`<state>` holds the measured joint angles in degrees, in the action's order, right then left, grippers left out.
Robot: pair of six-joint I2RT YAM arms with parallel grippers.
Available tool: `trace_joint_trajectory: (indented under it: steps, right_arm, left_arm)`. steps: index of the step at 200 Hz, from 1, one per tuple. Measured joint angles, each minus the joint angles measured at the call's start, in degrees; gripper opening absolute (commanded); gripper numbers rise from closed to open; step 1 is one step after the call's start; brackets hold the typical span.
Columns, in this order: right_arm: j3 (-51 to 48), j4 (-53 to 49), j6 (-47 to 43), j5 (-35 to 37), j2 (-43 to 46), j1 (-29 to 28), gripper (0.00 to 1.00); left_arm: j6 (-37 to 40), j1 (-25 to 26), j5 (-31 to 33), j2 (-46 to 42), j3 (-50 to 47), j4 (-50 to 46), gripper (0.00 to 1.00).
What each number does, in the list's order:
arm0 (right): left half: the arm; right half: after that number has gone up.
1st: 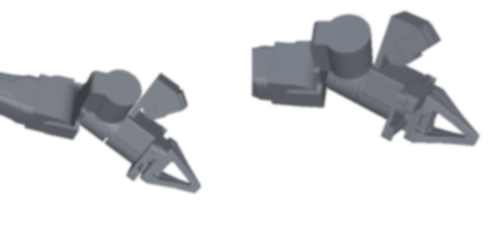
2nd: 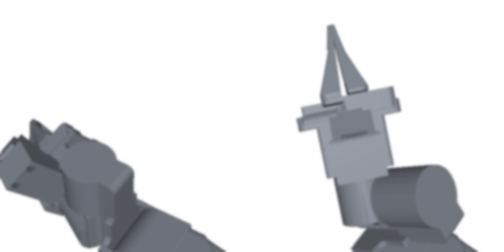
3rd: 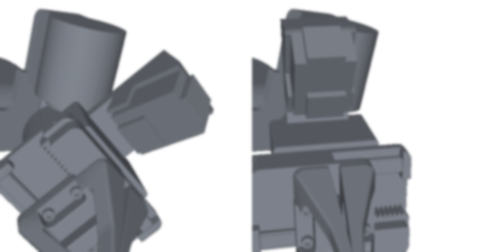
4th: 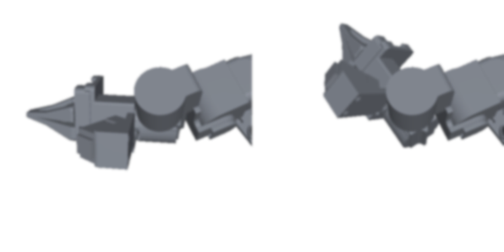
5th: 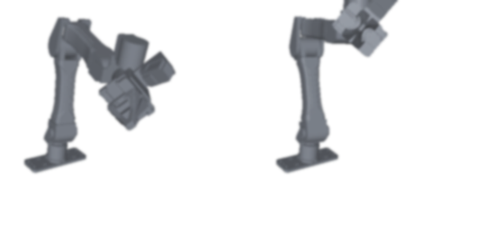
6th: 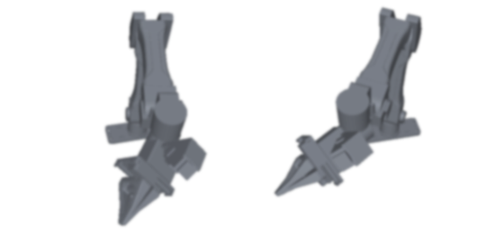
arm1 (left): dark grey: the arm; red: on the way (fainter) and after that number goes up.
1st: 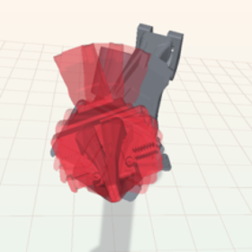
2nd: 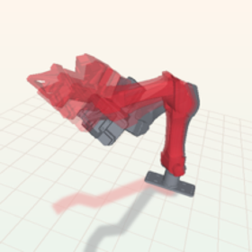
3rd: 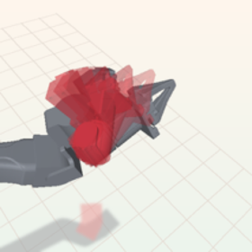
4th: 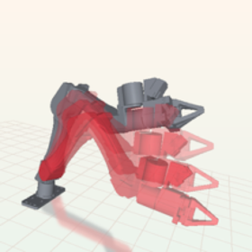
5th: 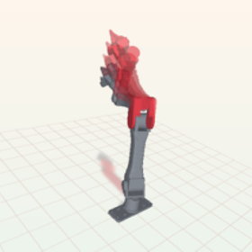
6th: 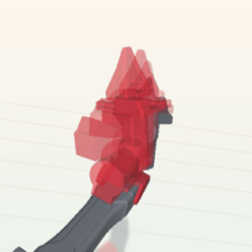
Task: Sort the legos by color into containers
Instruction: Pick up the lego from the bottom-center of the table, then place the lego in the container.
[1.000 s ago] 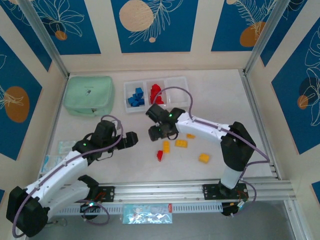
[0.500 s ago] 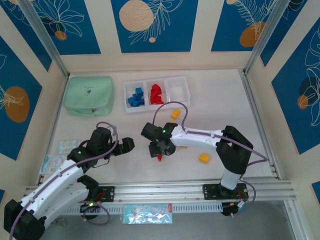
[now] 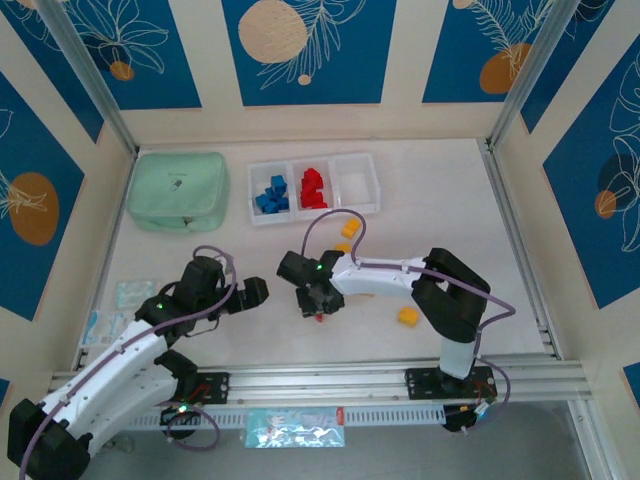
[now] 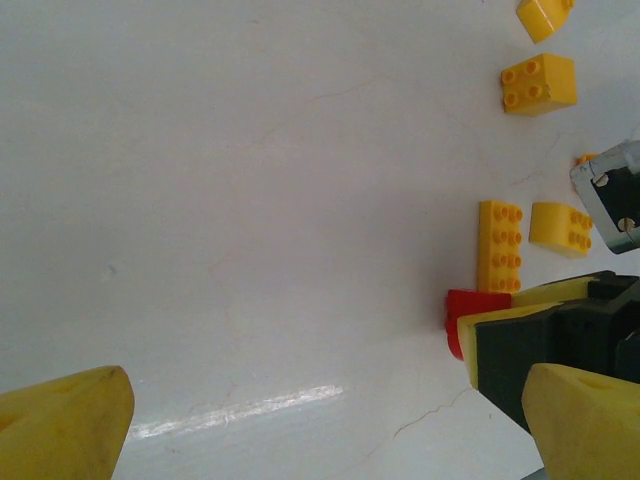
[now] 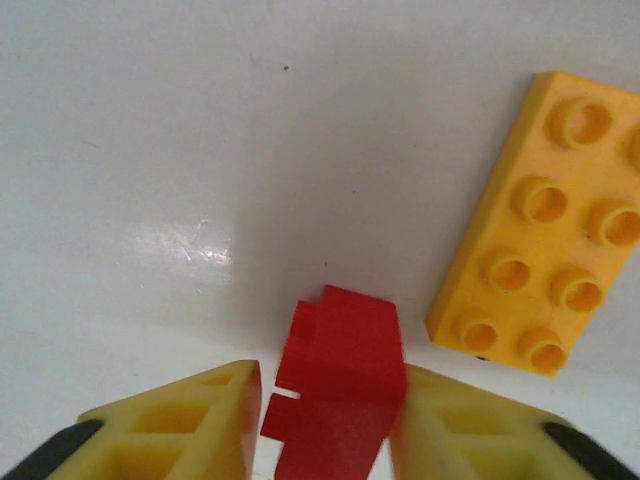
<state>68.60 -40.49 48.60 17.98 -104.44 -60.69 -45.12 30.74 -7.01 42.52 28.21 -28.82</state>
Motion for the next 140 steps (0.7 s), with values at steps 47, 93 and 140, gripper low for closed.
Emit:
trace_joint_trajectory:
  steps: [47,93,140]
  right_arm:
    - [0.0,0.7,-1.7,0.0,0.2,0.1,0.25]
    - [0.2,0.9,-4.1,-0.2,2.9,2.3,0.23]
    - [7.1,1.3,-9.3,0.1,4.5,8.8,0.23]
  left_arm:
    - [0.0,0.0,0.0,0.0,0.0,0.0,0.99]
    - [0.0,0.0,0.0,1.0,0.5,0.2,0.99]
    - [0.3,-0.2,0.6,5.0,3.0,2.2,0.99]
